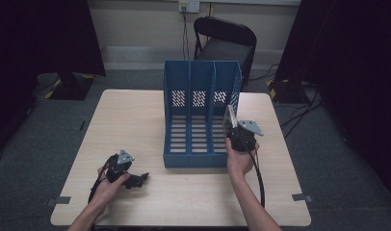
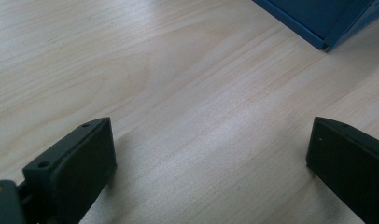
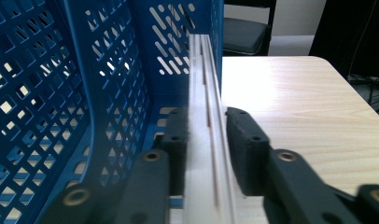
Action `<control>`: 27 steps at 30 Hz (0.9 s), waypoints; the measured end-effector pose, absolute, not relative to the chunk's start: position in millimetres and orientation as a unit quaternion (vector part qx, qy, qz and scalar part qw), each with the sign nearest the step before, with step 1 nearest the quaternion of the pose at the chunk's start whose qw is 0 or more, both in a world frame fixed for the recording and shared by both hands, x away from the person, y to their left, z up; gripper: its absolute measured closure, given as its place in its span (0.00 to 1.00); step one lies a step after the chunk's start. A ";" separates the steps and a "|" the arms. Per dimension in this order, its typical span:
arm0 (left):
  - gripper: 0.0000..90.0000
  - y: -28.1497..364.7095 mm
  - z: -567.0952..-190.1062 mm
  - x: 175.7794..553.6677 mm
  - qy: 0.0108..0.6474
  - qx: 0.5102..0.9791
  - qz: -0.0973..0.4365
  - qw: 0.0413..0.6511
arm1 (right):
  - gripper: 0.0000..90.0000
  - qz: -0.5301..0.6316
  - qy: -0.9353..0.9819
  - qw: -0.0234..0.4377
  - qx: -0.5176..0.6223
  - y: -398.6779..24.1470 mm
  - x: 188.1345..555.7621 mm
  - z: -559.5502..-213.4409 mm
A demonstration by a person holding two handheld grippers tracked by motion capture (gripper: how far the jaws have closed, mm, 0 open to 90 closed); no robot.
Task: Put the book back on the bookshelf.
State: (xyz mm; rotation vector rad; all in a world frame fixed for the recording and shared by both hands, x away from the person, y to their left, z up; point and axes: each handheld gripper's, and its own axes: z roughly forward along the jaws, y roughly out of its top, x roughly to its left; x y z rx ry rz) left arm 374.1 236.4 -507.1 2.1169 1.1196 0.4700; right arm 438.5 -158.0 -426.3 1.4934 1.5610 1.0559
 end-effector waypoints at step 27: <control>0.01 236.2 -507.2 372.0 0.430 0.815 0.180 0.345 | 0.48 0.434 0.619 0.332 0.565 -160.9 436.3 -417.8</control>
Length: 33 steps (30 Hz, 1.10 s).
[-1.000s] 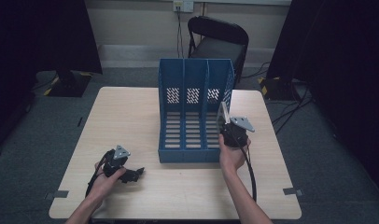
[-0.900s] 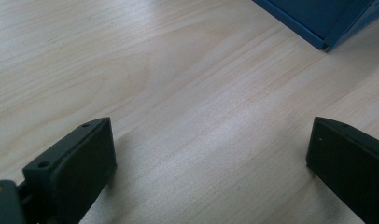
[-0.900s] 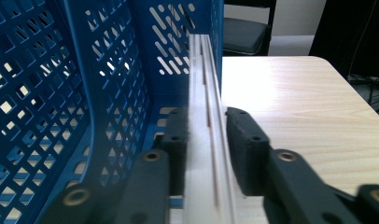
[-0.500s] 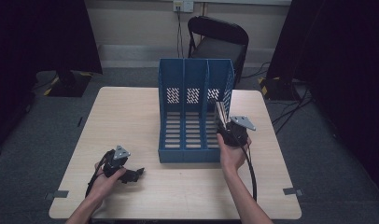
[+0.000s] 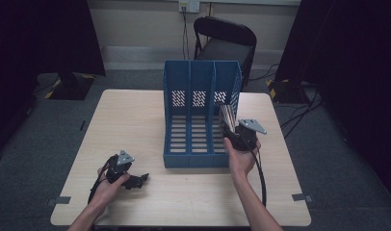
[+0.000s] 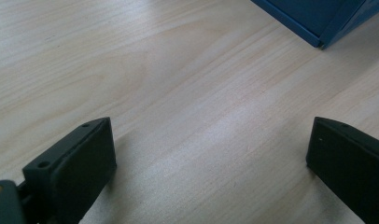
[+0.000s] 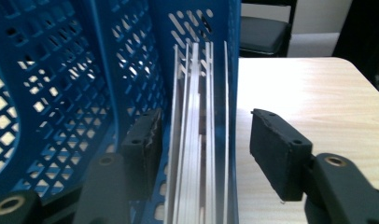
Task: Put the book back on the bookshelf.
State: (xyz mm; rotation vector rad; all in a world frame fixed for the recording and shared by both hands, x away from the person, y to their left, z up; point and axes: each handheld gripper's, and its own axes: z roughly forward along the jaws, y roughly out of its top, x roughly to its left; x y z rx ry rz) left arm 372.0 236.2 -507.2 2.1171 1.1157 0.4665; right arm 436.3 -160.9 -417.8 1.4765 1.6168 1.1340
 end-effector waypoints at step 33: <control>0.01 236.2 -507.2 371.7 0.429 0.815 0.180 0.344 | 0.26 0.471 0.703 0.242 0.475 -215.4 372.0 -412.6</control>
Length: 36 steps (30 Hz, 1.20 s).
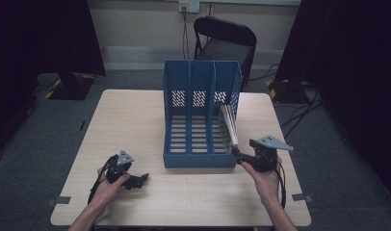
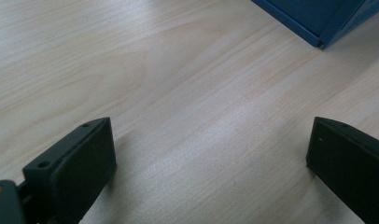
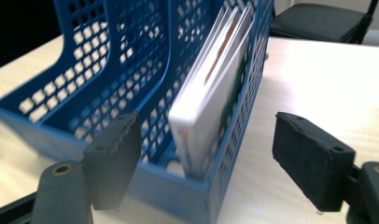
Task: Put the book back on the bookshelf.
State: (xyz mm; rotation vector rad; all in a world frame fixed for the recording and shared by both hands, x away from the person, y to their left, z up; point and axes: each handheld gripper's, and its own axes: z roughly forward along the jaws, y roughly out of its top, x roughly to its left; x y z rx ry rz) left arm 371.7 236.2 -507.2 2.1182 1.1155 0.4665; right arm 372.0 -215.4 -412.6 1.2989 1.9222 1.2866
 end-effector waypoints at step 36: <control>0.00 236.1 -507.3 371.8 0.430 0.815 0.180 0.344 | 0.18 0.355 0.809 0.193 0.427 -207.6 355.6 -505.7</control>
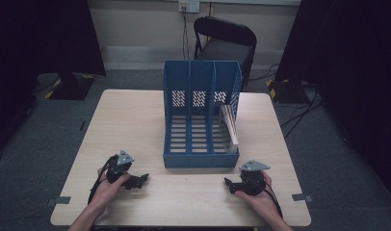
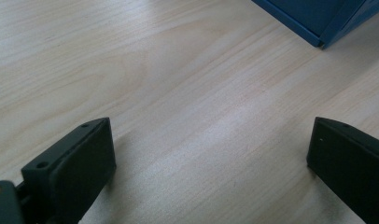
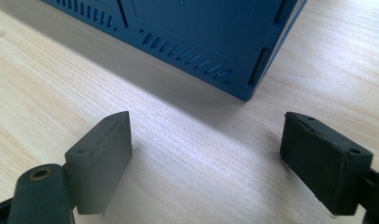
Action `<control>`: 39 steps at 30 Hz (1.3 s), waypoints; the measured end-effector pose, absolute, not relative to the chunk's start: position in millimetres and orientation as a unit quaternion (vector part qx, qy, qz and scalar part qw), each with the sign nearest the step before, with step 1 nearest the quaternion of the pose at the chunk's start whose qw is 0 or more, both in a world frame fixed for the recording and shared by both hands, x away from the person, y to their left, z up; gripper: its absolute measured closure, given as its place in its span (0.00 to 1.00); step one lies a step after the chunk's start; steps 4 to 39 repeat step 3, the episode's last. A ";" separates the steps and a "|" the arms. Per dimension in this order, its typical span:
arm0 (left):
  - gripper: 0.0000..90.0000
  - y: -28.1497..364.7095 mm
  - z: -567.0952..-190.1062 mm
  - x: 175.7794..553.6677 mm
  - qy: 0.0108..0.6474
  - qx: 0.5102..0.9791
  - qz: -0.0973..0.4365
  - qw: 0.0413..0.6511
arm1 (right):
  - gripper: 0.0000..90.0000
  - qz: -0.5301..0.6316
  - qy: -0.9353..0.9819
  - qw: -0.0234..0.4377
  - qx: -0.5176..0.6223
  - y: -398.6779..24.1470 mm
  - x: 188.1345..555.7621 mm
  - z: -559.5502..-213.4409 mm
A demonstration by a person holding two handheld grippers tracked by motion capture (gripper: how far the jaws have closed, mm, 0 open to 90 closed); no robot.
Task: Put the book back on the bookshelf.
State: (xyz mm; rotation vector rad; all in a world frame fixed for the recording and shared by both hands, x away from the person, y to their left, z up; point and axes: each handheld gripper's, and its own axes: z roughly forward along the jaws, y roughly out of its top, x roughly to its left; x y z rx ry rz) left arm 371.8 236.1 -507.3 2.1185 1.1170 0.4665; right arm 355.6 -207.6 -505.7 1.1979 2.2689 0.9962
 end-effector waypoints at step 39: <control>0.00 236.1 -507.3 371.8 0.430 0.815 0.180 0.344 | 0.15 0.351 0.803 0.197 0.440 -207.3 353.6 -505.9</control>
